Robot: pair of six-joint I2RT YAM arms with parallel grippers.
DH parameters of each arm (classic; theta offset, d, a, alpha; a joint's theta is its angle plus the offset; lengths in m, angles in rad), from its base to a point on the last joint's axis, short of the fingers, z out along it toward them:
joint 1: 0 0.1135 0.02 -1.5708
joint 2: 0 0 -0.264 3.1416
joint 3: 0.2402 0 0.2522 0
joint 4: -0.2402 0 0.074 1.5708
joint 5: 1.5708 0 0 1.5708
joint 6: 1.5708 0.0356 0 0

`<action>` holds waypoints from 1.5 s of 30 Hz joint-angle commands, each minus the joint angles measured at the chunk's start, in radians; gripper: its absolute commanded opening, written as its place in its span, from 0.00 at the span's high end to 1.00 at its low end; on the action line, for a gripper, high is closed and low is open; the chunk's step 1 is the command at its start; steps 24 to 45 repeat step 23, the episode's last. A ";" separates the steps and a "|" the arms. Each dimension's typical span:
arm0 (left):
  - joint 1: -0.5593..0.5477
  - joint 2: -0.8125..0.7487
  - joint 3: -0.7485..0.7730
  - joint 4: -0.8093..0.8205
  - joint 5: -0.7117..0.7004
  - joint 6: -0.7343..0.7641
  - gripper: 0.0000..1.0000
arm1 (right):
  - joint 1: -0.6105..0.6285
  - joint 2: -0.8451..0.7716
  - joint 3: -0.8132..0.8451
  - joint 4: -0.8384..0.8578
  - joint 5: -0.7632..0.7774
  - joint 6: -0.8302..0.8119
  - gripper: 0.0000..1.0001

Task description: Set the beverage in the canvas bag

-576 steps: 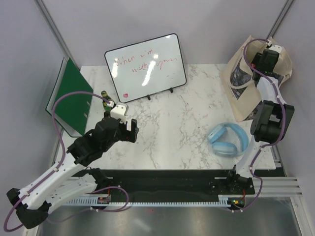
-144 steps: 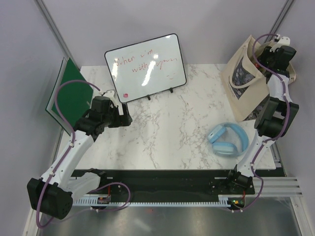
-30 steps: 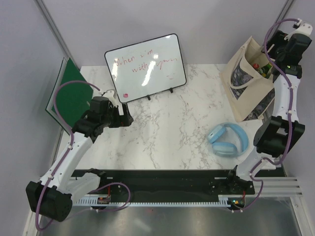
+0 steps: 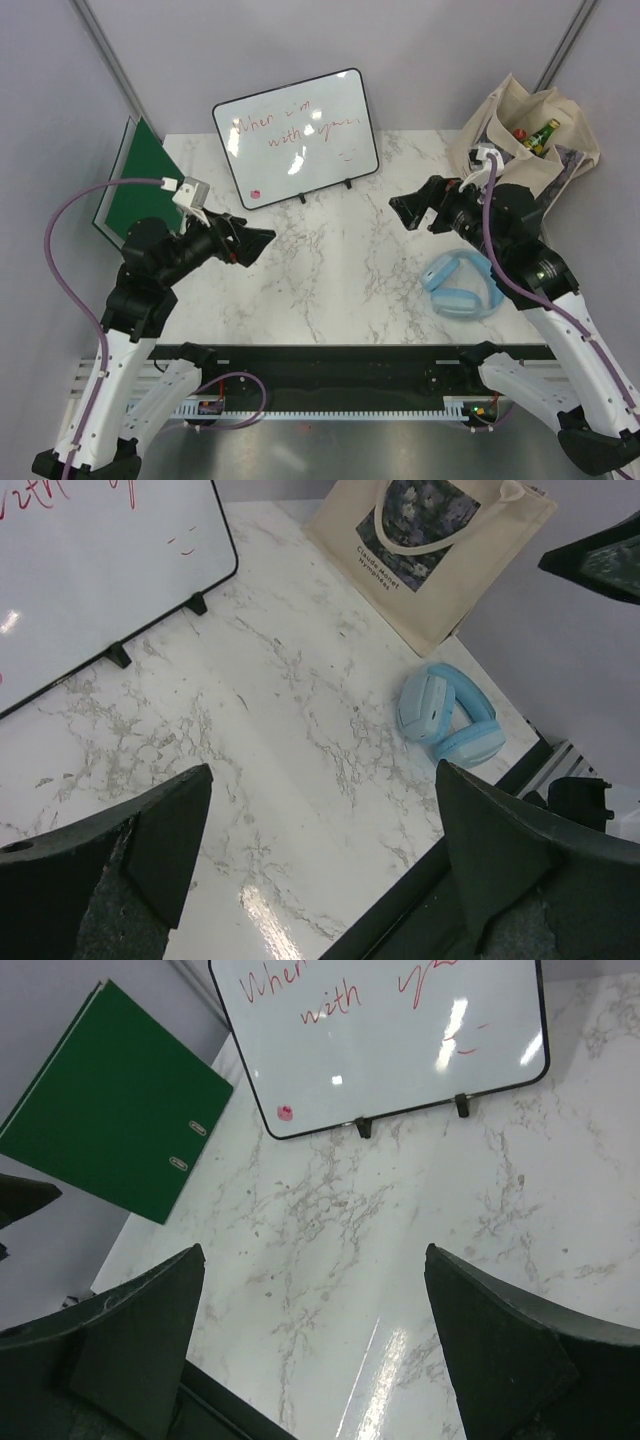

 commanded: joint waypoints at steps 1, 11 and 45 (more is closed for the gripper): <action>0.000 0.028 0.001 -0.023 -0.023 -0.010 0.00 | 0.001 -0.002 0.050 -0.037 0.081 -0.031 0.02; -0.003 0.189 -0.003 -0.046 0.081 0.011 0.00 | 0.000 0.015 0.134 -0.136 0.158 -0.038 0.02; -0.009 0.210 0.028 -0.065 0.086 0.037 0.00 | 0.001 0.007 0.174 -0.162 0.168 -0.022 0.02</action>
